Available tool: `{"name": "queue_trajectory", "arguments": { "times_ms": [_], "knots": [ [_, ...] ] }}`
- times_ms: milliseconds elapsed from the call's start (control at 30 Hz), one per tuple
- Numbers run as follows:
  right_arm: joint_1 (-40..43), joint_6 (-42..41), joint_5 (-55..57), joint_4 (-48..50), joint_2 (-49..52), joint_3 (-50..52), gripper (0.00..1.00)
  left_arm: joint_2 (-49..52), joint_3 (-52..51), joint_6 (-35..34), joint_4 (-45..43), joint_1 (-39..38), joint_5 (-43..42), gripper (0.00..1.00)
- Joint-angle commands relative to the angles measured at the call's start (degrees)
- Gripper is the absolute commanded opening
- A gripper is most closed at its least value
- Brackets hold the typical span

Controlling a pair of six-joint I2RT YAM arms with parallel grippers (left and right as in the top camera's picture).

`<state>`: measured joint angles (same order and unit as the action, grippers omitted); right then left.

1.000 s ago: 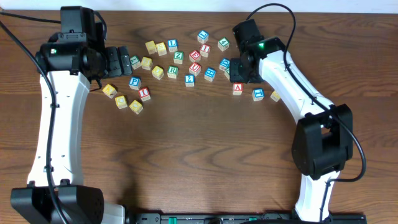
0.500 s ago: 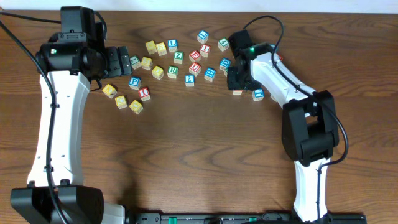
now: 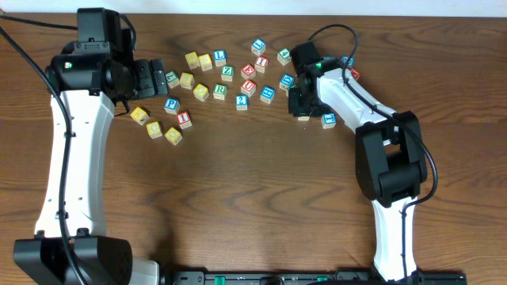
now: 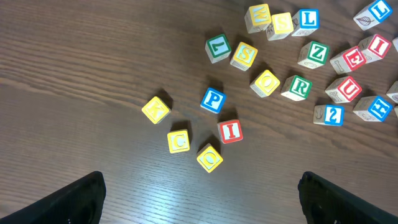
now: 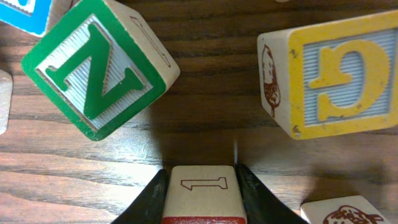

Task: Spell out AI2
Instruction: 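Close the right gripper on the red A block and lift, then carry the A block to the table center and lower it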

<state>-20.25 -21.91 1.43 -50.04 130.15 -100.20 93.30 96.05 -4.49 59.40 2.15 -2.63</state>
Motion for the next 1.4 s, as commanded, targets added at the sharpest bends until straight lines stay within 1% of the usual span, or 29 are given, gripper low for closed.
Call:
{"name": "queue_trajectory", "arguments": {
  "times_ms": [0, 100, 267, 400, 500, 600, 733, 867, 1200, 1367],
  "knots": [
    [0.15, 0.35, -0.11, -0.24, 0.59, -0.35, 0.25, 0.31, 1.25, -0.31, 0.11, 0.15, 0.55, 0.97],
    [0.15, 0.35, -0.09, -1.38, 0.59, -1.7, 0.2, 0.31, 1.25, -0.31, 0.11, 0.15, 0.55, 0.98],
    [0.0, 0.35, -0.11, -5.7, 0.59, -5.73, 0.15, 0.31, 1.25, -0.31, 0.13, 0.15, 0.55, 0.98],
    [-1.53, 0.39, -0.33, -10.99, 0.59, -10.71, 0.14, 0.31, 1.25, -0.31, 0.13, 0.15, 0.55, 0.98],
    [-3.48, 1.4, -2.54, -12.37, 0.59, -12.68, 0.14, 0.31, 1.25, -0.31, 0.13, 0.15, 0.55, 0.98],
    [-6.51, 1.33, -4.63, -11.63, 0.59, -12.85, 0.14, 0.31, 1.25, -0.31, 0.13, 0.15, 0.55, 0.98],
    [-10.56, 0.0, -4.79, -9.44, 0.63, -12.55, 0.14, 0.31, 1.25, -0.31, 0.13, 0.15, 0.55, 0.98],
    [-15.54, -6.29, -1.7, -6.64, 1.14, -12.48, 0.14, 0.31, 1.25, -0.31, 0.13, 0.15, 0.55, 0.98],
    [-22.53, -16.94, 1.77, -3.1, 4.52, -12.48, 0.15, 0.31, 1.25, -0.31, 0.13, 0.15, 0.55, 0.98],
    [-24.44, -17.81, 5.2, -0.7, 5.68, -12.48, 0.16, 0.31, 1.25, -0.31, 0.13, 0.15, 0.55, 0.98]
  ]
}}
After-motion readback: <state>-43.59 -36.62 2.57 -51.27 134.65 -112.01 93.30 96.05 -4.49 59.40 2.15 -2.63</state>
